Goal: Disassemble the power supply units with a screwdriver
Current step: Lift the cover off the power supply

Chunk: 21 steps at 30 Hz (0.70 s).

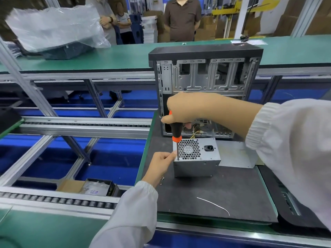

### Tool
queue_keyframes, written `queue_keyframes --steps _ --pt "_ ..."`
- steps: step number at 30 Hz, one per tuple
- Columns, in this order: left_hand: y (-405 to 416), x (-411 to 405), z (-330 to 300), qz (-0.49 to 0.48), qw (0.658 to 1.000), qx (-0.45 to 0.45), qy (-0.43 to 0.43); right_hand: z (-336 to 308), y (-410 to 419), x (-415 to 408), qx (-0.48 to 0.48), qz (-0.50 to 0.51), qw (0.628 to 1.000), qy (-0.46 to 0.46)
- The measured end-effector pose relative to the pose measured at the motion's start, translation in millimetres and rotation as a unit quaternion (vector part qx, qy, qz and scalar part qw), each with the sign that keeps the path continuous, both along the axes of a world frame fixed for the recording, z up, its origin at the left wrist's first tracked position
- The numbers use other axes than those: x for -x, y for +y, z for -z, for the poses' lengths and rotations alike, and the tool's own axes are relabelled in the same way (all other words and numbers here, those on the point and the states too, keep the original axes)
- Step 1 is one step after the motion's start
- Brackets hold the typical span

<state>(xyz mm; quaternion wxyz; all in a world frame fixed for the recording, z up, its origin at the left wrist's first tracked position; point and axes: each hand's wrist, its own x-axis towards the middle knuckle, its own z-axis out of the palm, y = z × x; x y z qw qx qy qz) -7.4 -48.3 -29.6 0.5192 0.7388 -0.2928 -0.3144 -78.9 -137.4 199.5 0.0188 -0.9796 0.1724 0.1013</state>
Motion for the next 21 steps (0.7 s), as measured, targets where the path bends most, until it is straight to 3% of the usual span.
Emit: queue_keyframes --steps 6,12,18,21 --pt "2.8 1.1 0.8 0.004 0.999 0.012 0.038 -16.2 -7.6 5.5 0.015 -0.045 0.992 0.121" --pt "1.2 1.9 -1.1 0.007 0.998 0.017 0.056 -18.4 -2.6 13.1 0.069 -0.080 0.984 0.144" --pt "0.7 1.6 0.9 0.005 0.998 0.015 0.065 -15.8 -6.5 5.7 -0.135 0.043 0.988 0.055" --pt "0.1 1.9 3.5 -0.004 0.996 0.012 0.083 -8.8 -5.1 4.4 -0.092 0.080 0.992 0.036"
